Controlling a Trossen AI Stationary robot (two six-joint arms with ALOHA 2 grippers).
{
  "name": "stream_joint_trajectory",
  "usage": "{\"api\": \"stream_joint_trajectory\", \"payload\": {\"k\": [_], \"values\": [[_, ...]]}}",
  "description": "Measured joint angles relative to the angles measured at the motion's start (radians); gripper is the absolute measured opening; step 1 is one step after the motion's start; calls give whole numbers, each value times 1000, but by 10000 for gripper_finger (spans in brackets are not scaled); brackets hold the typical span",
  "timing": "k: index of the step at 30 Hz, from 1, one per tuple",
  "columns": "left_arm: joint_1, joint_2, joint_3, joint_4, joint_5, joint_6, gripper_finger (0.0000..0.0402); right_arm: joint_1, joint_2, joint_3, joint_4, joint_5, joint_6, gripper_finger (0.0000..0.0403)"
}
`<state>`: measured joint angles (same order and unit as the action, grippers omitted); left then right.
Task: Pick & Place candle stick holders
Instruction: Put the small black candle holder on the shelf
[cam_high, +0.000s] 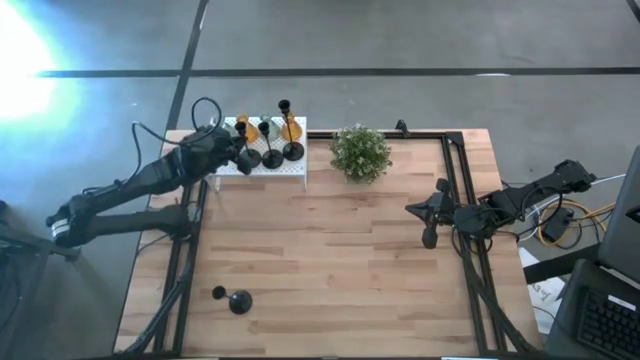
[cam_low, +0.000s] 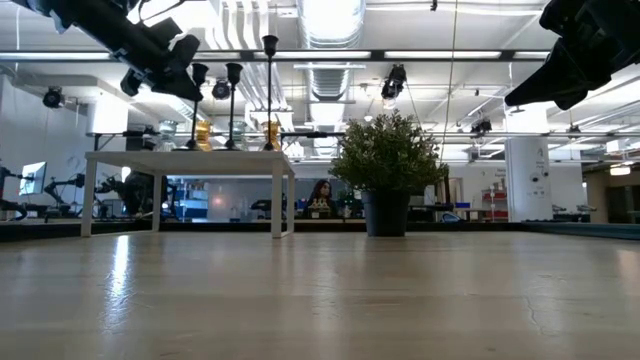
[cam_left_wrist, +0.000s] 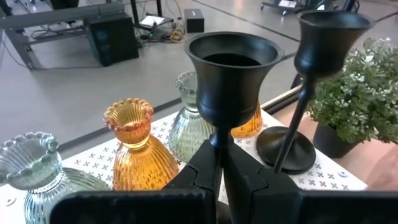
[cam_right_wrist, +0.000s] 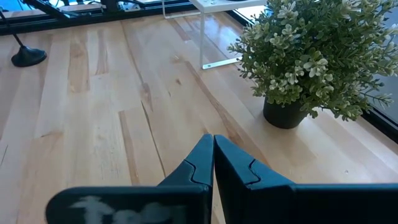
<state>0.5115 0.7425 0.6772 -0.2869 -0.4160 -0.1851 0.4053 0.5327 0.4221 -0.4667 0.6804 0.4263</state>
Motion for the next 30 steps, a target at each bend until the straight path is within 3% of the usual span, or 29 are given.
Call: {"api": "stream_joint_trajectory", "payload": {"k": [10, 26, 30], "values": [[21, -15, -27, -14, -24, 11, 15, 0, 0, 0, 0, 0, 0, 8], [65, -12, -28, 6, 39, 26, 15, 0, 0, 0, 0, 0, 0, 8], [70, -12, -29, 5, 43, 24, 43, -1, 0, 0, 0, 0, 0, 8]]}}
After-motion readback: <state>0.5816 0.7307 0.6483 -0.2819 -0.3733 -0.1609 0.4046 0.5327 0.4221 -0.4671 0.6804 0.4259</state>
